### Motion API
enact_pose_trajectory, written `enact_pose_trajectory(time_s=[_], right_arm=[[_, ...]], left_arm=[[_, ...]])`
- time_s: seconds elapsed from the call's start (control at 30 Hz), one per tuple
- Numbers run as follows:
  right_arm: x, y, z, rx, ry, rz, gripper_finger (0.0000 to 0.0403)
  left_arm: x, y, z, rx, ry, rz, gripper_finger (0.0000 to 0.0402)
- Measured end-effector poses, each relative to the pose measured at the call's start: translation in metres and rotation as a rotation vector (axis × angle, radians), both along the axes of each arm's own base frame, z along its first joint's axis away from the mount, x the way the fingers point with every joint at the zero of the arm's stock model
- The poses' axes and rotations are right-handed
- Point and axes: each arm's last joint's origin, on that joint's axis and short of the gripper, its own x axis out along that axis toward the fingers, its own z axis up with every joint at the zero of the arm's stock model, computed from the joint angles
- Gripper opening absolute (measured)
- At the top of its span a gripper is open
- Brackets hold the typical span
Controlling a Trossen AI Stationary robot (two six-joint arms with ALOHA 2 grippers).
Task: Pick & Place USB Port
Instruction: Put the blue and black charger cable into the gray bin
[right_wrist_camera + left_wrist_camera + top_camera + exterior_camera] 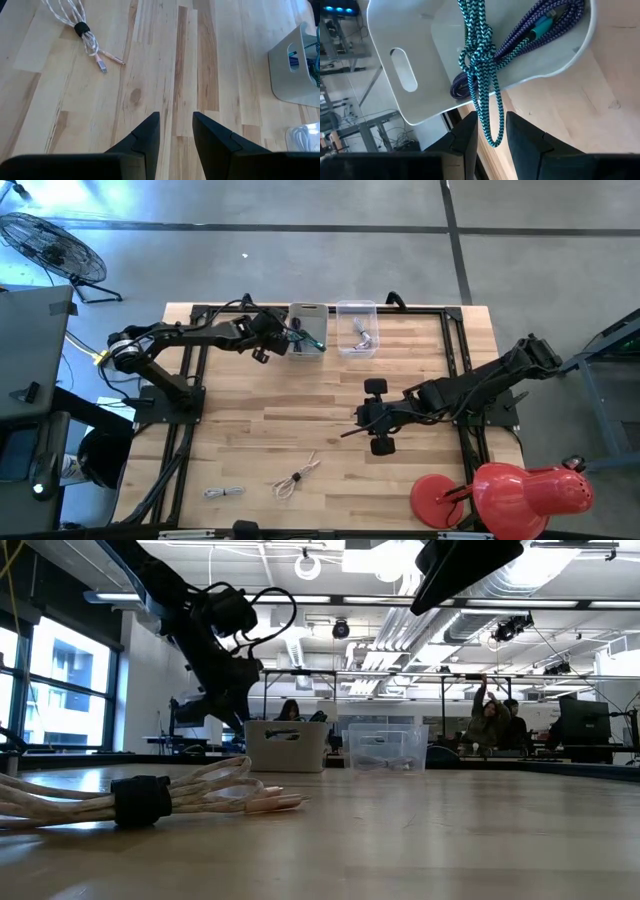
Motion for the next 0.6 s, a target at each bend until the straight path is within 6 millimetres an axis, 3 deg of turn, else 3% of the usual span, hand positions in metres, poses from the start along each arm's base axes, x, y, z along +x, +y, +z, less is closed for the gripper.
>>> enact_pose_trajectory(time_s=[0.13,0.33,0.6], right_arm=[[0.0,0.0,0.0,0.0,-0.001,0.0,0.0108],[0.0,0.0,0.0,0.001,-0.001,0.0,0.0108],[0.0,0.0,0.0,0.001,-0.002,0.0,0.0108]], left_arm=[[0.0,0.0,0.0,0.004,-0.002,0.002,0.0088],[-0.004,0.007,0.0,-0.009,-0.011,0.031,0.001],[-0.013,0.018,-0.001,-0.069,-0.039,0.091,0.0003]])
